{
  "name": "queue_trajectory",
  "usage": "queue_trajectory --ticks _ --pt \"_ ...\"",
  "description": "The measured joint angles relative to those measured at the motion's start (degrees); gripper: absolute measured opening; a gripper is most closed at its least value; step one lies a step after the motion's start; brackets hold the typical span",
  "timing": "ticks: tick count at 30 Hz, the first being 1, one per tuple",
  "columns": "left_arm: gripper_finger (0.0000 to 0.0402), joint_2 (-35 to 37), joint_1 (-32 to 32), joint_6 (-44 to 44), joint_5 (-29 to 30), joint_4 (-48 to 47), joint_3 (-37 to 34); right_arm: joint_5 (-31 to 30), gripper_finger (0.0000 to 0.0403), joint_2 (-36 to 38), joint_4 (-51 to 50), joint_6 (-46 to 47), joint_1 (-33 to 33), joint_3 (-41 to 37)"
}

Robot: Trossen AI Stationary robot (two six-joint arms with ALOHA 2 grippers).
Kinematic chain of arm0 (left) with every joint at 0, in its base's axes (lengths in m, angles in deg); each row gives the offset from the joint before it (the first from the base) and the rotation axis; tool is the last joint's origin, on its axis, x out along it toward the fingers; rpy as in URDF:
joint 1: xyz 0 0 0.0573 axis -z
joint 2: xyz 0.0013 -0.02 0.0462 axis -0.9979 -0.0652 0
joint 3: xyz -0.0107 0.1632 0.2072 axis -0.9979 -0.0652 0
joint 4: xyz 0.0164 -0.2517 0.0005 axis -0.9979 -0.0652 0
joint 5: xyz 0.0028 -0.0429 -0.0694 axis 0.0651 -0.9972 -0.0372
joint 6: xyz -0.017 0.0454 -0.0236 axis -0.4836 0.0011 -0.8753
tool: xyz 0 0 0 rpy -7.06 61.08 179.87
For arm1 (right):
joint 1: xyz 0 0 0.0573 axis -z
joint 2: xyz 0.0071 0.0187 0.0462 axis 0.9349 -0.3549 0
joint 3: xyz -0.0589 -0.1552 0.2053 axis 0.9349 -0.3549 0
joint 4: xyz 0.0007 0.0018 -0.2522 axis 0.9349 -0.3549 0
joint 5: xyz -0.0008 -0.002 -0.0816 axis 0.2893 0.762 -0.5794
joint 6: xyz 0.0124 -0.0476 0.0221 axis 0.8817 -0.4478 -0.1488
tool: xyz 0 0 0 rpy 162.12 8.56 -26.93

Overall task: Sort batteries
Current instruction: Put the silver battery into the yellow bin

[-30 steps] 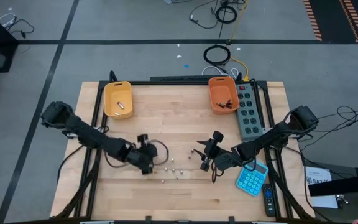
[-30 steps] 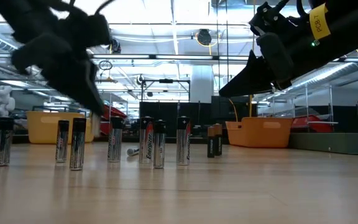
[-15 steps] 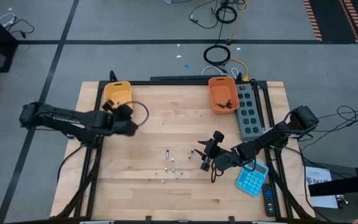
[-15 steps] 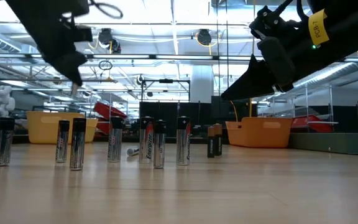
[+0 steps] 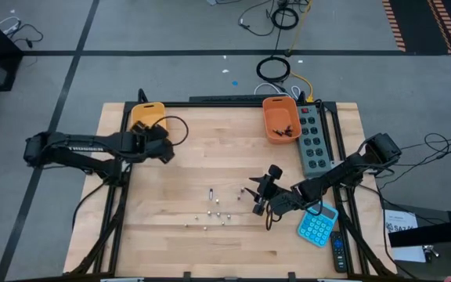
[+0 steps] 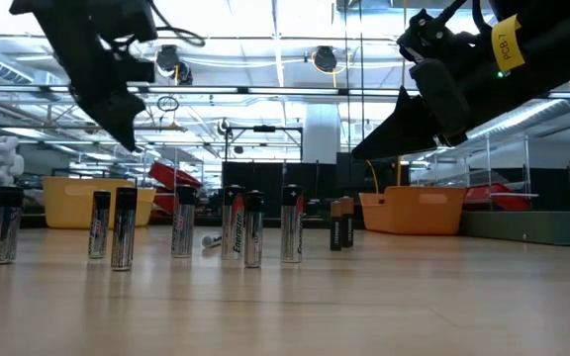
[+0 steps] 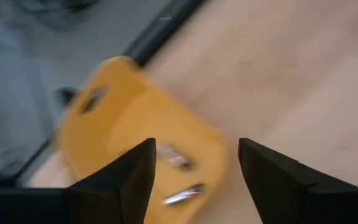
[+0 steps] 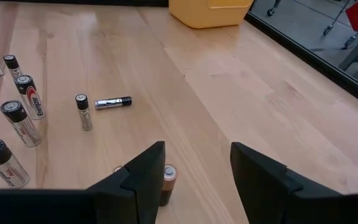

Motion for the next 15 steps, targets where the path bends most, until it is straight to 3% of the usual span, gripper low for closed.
queue_trajectory --ticks 4,8,10,15 --pt "0.0228 0.00 4.25 7.77 -13.17 9.59 0.00 0.00 0.0173 0.00 0.00 -0.02 -0.02 0.00" --pt "0.0212 -0.05 10.87 9.62 -29.55 17.90 0.00 0.19 0.0173 0.00 -0.41 0.36 -0.02 0.00" --pt "0.0207 -0.44 15.13 7.14 -32.42 21.10 -0.48 0.26 0.0173 0.00 -0.84 0.97 -0.23 0.00" --pt "0.0205 -4.12 26.70 0.82 -31.89 25.97 -2.77 0.23 0.0173 0.00 -1.31 1.67 -1.13 0.00"
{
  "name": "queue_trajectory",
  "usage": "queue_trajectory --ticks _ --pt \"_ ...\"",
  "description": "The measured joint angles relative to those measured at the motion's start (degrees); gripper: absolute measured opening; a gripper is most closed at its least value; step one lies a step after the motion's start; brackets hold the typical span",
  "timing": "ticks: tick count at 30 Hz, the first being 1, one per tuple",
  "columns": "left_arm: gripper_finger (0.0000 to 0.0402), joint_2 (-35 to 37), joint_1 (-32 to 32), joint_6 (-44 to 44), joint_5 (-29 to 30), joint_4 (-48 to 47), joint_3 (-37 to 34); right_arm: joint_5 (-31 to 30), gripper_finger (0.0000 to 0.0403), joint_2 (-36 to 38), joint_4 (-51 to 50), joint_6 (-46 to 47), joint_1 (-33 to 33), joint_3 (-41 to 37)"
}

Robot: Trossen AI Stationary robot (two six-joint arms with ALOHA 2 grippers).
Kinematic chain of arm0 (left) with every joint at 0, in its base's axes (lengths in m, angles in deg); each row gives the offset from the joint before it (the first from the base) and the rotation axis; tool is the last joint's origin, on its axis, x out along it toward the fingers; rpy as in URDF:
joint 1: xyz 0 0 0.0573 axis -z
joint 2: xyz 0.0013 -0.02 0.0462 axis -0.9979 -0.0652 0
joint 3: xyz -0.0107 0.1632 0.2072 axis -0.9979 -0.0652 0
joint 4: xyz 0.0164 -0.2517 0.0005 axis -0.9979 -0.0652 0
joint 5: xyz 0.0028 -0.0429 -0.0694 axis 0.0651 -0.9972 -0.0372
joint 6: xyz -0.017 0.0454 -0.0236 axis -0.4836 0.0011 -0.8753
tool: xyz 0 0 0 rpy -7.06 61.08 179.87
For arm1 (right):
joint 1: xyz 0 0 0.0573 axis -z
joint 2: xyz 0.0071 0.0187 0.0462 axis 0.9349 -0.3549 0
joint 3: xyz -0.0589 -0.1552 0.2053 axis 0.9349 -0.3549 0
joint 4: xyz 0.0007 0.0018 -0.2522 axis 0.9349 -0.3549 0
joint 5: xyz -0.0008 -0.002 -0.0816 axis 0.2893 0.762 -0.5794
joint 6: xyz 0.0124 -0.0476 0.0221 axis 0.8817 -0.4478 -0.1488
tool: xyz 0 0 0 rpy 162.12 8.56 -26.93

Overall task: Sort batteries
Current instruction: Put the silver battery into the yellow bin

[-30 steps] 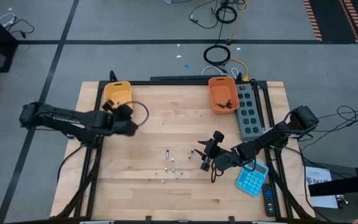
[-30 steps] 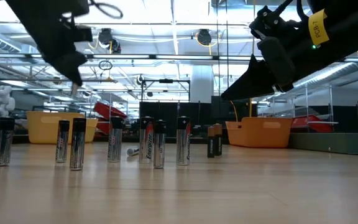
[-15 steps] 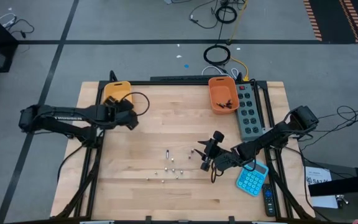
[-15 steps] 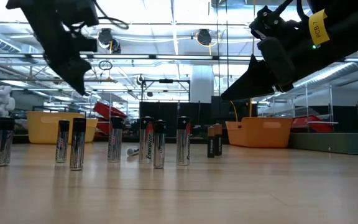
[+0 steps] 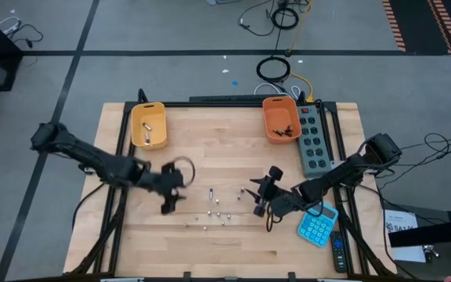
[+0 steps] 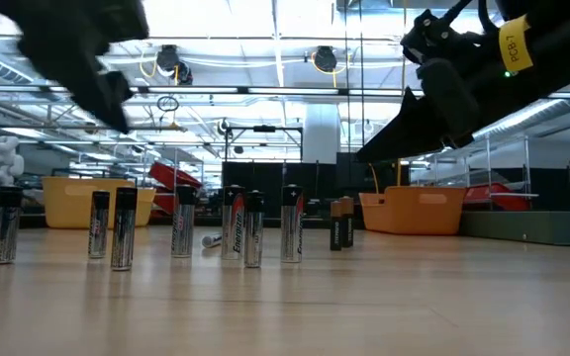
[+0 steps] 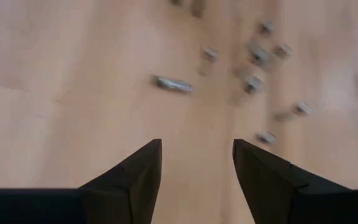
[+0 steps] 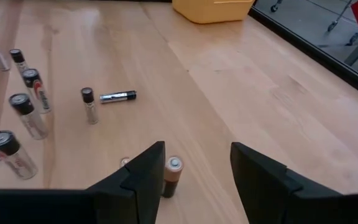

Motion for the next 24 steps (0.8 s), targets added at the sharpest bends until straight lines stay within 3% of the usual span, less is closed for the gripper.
queue_trajectory --ticks 8,15,24 --pt "0.0205 -8.92 12.15 -15.48 -0.29 3.24 0.46 -0.27 0.0173 0.00 -0.02 0.69 -0.36 0.01" --pt "0.0205 -17.83 17.91 -25.12 -0.35 2.42 6.65 -0.58 0.0173 0.00 0.00 0.14 -0.27 0.02" --pt "0.0205 -29.97 19.26 -29.89 1.00 -15.76 19.62 -0.75 0.0173 0.01 0.01 -0.32 -0.25 0.02"
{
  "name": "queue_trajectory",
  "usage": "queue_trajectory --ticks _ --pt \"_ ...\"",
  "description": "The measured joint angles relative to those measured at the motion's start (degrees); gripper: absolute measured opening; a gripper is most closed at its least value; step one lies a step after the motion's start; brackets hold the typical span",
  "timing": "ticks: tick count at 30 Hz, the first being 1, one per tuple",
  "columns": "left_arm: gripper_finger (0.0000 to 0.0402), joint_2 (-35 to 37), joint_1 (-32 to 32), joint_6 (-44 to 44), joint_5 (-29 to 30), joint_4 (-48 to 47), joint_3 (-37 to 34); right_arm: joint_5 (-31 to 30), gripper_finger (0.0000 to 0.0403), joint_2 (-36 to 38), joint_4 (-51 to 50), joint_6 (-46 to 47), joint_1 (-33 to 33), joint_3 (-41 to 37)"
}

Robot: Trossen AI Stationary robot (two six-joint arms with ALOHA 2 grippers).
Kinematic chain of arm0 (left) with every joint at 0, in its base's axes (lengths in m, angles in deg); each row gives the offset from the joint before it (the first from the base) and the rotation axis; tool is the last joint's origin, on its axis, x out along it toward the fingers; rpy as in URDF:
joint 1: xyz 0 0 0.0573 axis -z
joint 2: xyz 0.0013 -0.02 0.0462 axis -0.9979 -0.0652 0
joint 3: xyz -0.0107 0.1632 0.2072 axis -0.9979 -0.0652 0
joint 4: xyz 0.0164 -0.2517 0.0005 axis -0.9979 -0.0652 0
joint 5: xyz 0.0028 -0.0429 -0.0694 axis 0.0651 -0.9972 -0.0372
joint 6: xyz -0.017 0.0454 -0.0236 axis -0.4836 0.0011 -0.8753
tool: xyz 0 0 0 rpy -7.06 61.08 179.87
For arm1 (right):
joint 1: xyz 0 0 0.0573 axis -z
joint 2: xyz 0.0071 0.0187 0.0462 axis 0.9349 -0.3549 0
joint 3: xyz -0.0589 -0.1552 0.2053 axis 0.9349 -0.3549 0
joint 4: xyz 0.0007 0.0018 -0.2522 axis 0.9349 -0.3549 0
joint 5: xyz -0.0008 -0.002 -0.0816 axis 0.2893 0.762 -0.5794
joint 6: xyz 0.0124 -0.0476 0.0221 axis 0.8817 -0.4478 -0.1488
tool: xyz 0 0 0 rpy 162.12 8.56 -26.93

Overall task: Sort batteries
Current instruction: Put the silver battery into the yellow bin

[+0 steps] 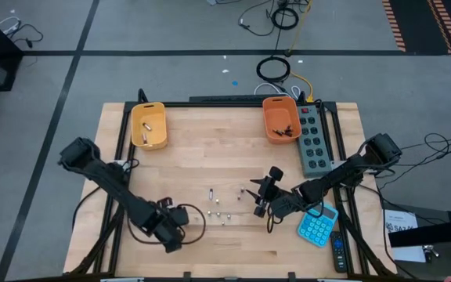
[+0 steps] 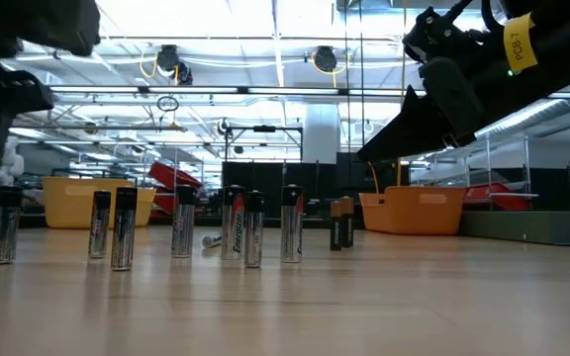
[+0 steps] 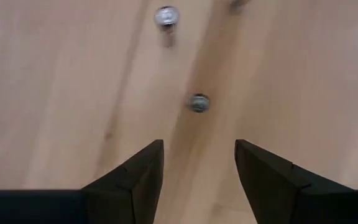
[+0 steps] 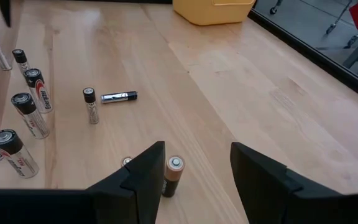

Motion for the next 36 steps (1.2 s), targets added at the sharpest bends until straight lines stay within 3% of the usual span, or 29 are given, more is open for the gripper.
queue_trajectory --ticks 7,31,36 --pt "0.0205 -3.23 0.02 -0.35 2.15 -1.26 1.28 0.04 0.0173 0.01 0.02 0.10 0.00 0.00" --pt "0.0205 -3.23 -0.64 -1.82 10.06 1.66 1.30 0.37 0.0173 0.02 -0.01 -0.04 -0.02 0.00" --pt "0.0188 -3.23 -0.63 -1.79 9.84 1.72 1.30 0.37 0.0173 0.02 -0.02 -0.06 -0.02 0.00"
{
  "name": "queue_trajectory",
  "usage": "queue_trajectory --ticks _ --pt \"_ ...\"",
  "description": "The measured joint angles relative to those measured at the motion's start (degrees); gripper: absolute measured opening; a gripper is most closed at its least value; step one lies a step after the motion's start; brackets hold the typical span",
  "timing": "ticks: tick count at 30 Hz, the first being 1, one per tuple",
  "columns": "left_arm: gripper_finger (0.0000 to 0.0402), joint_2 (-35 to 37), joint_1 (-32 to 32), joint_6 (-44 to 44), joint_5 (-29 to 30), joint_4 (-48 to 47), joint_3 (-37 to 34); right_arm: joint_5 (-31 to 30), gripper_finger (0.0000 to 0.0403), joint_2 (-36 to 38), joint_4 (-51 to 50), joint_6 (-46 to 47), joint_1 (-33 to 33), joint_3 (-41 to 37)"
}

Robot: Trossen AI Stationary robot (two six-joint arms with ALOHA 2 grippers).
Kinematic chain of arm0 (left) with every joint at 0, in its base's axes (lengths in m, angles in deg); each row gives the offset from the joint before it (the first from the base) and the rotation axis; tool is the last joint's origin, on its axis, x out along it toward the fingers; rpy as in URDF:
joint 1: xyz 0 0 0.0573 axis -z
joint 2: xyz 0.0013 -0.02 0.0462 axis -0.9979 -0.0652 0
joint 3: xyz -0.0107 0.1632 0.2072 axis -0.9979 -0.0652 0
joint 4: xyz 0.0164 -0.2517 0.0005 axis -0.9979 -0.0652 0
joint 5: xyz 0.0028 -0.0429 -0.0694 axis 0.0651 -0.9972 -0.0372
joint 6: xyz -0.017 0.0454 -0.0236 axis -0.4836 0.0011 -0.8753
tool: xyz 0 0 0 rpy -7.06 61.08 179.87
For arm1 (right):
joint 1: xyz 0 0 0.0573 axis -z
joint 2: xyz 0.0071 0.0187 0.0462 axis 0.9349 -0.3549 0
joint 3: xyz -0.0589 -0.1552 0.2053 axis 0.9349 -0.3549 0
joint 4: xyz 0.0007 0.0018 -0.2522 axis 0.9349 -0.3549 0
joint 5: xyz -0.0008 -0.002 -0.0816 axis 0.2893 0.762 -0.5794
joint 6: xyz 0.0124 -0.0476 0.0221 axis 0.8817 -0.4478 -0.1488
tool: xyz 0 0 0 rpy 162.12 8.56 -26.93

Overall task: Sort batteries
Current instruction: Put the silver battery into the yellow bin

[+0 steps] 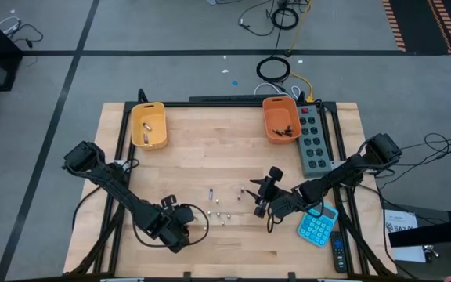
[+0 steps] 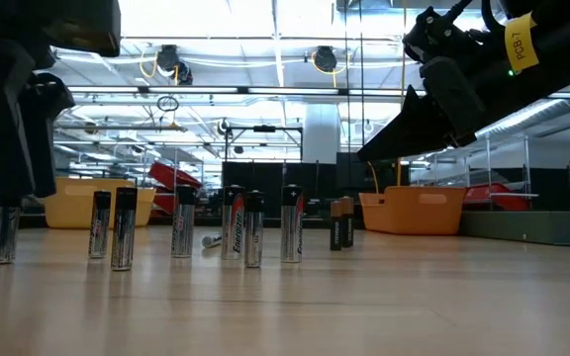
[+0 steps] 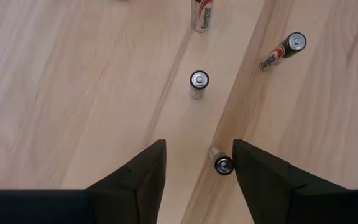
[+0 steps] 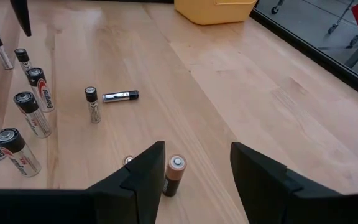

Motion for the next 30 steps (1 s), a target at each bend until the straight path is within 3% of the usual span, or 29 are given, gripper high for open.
queue_trajectory --ticks 7,30 --pt "0.0169 0.00 0.00 0.48 -1.43 1.40 -0.02 0.00 0.0173 0.00 0.00 0.00 -0.01 0.00" --pt "0.0168 -2.80 0.00 2.03 -2.34 1.62 -0.39 -0.03 0.0173 0.00 -0.01 -0.02 -0.01 0.00"
